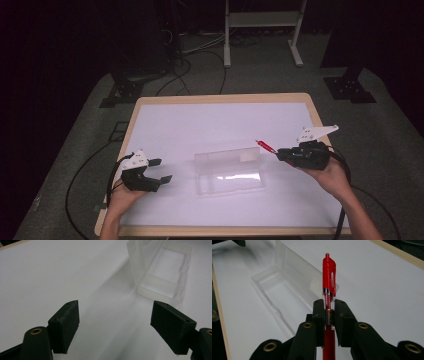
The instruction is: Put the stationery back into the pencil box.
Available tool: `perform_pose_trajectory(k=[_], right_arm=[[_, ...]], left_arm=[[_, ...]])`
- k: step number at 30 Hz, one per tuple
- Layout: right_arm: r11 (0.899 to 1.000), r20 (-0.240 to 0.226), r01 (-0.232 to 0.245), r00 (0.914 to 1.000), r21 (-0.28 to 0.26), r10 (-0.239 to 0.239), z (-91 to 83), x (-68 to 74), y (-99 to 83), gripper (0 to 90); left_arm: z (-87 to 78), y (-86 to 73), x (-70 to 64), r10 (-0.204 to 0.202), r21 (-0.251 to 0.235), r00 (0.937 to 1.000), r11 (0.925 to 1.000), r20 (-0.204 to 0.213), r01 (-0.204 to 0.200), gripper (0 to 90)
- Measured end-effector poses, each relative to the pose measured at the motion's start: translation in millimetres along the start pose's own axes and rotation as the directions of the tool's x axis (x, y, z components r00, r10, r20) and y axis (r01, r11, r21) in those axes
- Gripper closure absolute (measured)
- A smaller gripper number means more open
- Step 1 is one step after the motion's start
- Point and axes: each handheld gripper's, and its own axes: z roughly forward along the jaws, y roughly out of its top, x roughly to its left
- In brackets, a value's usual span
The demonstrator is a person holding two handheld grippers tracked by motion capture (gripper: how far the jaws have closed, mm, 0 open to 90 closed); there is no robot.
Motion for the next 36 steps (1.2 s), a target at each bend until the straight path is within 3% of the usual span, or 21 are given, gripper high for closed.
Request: perform_pose_trajectory(k=[36], right_arm=[[0.996,-0.113,0.089,0.9897,0.000,-0.089,27.7,18.1,33.5,78.6]], left_arm=[[-0.6,0.0,0.5,-0.009,-0.008,1.0000,0.9999,0.001,0.009,19.4]])
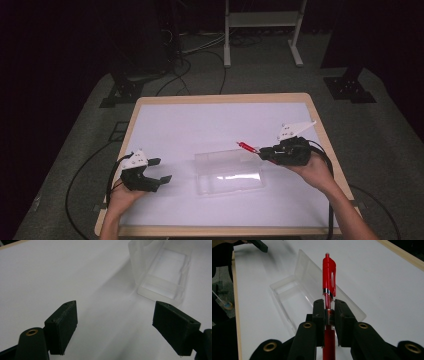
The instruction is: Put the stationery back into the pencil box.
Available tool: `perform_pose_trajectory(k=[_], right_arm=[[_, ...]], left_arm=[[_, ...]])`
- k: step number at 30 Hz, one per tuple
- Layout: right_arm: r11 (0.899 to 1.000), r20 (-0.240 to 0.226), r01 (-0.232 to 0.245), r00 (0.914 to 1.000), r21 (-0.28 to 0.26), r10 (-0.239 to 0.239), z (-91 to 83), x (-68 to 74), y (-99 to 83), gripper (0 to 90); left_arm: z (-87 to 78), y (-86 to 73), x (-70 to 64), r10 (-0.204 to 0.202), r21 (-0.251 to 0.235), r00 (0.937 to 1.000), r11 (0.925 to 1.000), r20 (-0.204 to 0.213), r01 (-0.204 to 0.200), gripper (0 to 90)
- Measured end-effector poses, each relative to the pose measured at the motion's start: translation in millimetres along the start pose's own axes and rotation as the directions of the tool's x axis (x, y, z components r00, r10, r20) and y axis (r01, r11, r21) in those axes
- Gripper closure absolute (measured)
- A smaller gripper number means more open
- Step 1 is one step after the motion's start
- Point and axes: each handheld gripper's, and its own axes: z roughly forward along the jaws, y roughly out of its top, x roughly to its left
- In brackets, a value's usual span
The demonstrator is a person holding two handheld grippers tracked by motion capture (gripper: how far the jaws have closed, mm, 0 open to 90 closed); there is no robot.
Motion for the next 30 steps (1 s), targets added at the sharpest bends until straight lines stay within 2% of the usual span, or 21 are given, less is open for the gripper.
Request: perform_pose_trajectory(k=[30], right_arm=[[0.999,-0.067,0.037,0.9971,0.021,-0.036,26.0,4.3,7.5,78.7]], left_arm=[[0.1,0.4,-0.2,0.000,0.001,1.0000,1.0000,0.003,0.000,19.0]])
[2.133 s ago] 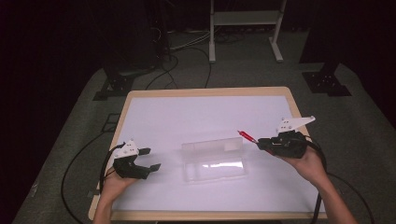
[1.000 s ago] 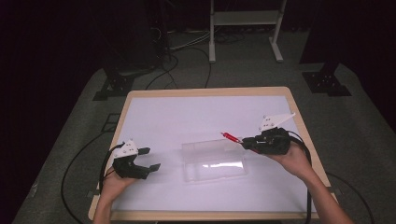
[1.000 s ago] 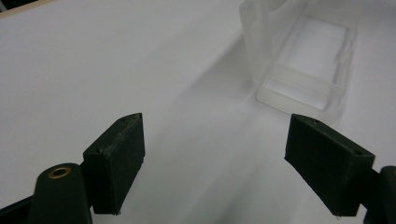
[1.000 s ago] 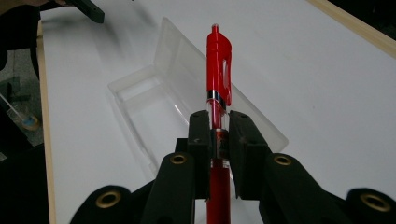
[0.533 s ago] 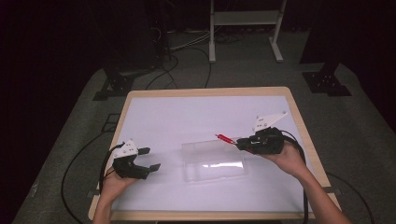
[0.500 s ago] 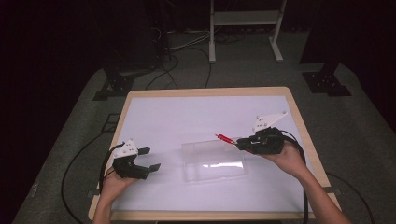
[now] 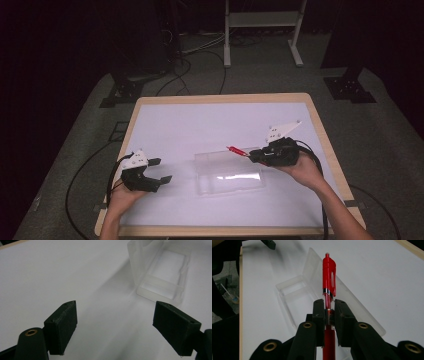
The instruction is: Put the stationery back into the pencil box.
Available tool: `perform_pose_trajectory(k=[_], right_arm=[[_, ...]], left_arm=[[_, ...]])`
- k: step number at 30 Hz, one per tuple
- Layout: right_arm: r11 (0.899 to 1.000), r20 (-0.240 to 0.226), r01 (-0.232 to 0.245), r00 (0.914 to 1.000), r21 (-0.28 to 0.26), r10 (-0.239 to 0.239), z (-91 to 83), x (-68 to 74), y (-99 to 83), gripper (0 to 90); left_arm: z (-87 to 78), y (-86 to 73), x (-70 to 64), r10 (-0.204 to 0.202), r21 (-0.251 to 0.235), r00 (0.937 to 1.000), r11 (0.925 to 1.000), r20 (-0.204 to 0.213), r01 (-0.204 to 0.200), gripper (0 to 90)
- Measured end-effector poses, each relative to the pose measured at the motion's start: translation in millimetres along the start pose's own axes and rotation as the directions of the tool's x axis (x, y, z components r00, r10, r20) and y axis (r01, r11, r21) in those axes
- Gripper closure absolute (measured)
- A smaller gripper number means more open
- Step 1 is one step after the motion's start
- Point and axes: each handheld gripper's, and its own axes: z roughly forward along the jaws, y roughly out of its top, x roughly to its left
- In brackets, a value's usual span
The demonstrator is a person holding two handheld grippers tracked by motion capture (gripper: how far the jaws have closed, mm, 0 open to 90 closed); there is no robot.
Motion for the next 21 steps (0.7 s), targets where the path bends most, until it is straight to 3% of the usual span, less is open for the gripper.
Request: perform_pose_trajectory(k=[21], right_arm=[[0.998,-0.061,0.037,0.9975,0.046,-0.034,30.3,3.5,-2.3,78.7]], left_arm=[[-1.8,-0.6,0.5,-0.005,-0.003,1.0000,1.0000,0.001,0.005,18.8]])
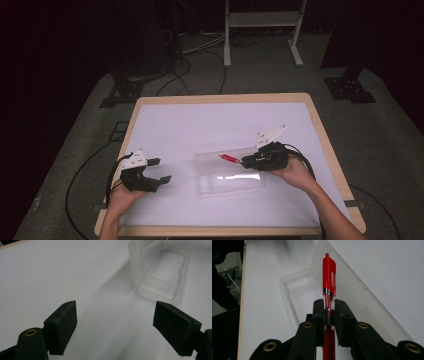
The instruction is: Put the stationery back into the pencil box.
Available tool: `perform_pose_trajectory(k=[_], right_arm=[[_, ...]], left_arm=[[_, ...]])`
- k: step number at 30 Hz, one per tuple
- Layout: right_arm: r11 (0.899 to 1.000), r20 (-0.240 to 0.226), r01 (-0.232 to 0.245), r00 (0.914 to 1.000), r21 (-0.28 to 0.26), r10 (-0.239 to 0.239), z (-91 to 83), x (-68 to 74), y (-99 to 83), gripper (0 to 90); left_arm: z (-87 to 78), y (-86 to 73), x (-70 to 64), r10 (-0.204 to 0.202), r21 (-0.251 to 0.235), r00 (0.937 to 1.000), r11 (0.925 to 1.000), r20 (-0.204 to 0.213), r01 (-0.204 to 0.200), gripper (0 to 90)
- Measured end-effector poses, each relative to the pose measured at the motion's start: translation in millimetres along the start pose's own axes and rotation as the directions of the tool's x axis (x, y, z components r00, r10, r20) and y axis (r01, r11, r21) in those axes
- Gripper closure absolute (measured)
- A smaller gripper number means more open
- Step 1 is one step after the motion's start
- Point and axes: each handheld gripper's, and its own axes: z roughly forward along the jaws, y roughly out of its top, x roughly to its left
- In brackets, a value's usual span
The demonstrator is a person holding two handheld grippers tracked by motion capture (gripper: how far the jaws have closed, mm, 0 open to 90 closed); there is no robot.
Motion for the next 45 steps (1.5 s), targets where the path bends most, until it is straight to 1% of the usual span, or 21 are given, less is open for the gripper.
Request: perform_pose_trajectory(k=[5,6,11,15,22,24,27,30,31,32,34,37,42,45], right_arm=[[1.000,-0.012,-0.002,0.9999,0.010,0.002,6.4,-0.4,-3.8,78.7],[1.000,-0.016,0.009,0.9998,0.014,-0.009,8.5,-1.1,-5.4,78.6],[1.000,-0.030,0.009,0.9995,0.021,-0.009,12.7,-0.8,-7.9,78.6],[0.999,-0.042,0.025,0.9988,0.024,-0.024,16.5,-0.6,-7.8,78.6],[0.999,-0.059,0.028,0.9979,0.035,-0.026,22.3,-0.3,-8.5,78.6],[0.999,-0.061,0.038,0.9975,0.037,-0.035,23.4,-0.6,-8.7,78.6],[0.999,-0.069,0.034,0.9971,0.040,-0.032,25.4,-0.5,-10.1,78.6],[0.998,-0.067,0.036,0.9973,0.047,-0.032,28.2,-0.9,-11.7,78.6],[0.998,-0.072,0.025,0.9972,0.049,-0.022,29.5,-0.3,-12.3,78.6],[0.998,-0.073,0.036,0.9968,0.050,-0.032,30.8,-0.9,-13.2,78.6],[0.997,-0.075,0.040,0.9966,0.059,-0.035,33.2,-1.1,-14.2,78.6],[0.997,-0.081,0.039,0.9961,0.067,-0.034,35.6,-0.5,-15.0,78.6],[0.996,-0.093,0.051,0.9947,0.073,-0.044,39.6,-1.4,-15.5,78.6],[0.996,-0.095,0.045,0.9948,0.077,-0.037,41.8,-1.5,-16.2,78.6]], left_arm=[[0.2,0.1,-0.4,0.000,0.001,1.0000,1.0000,-0.001,0.000,18.7],[0.6,0.1,-0.5,0.000,-0.001,1.0000,1.0000,-0.001,0.000,18.6],[1.3,0.2,-0.3,-0.002,0.003,1.0000,1.0000,-0.001,0.002,17.6],[1.4,0.3,-0.3,-0.002,0.002,1.0000,1.0000,0.000,0.002,17.2],[0.8,0.2,0.1,-0.005,0.001,1.0000,1.0000,0.001,0.005,16.8],[1.0,0.2,0.1,-0.005,0.002,1.0000,1.0000,0.001,0.005,16.8],[1.2,0.1,0.1,-0.003,0.003,1.0000,1.0000,0.001,0.003,16.5],[1.2,0.2,0.1,-0.006,0.000,1.0000,1.0000,0.003,0.006,16.4],[1.2,0.2,-0.1,-0.005,0.001,1.0000,1.0000,0.002,0.005,16.2],[1.2,0.2,-0.2,-0.005,0.002,1.0000,1.0000,0.002,0.005,16.1],[1.5,0.1,-0.2,-0.007,0.002,1.0000,1.0000,0.003,0.007,16.1],[2.3,0.2,-0.4,-0.008,0.007,1.0000,0.9999,0.006,0.008,15.8],[1.4,0.1,0.0,-0.008,0.001,1.0000,1.0000,0.005,0.008,15.8],[0.8,-0.1,0.3,-0.011,0.002,0.9999,0.9999,0.005,0.011,15.8]])
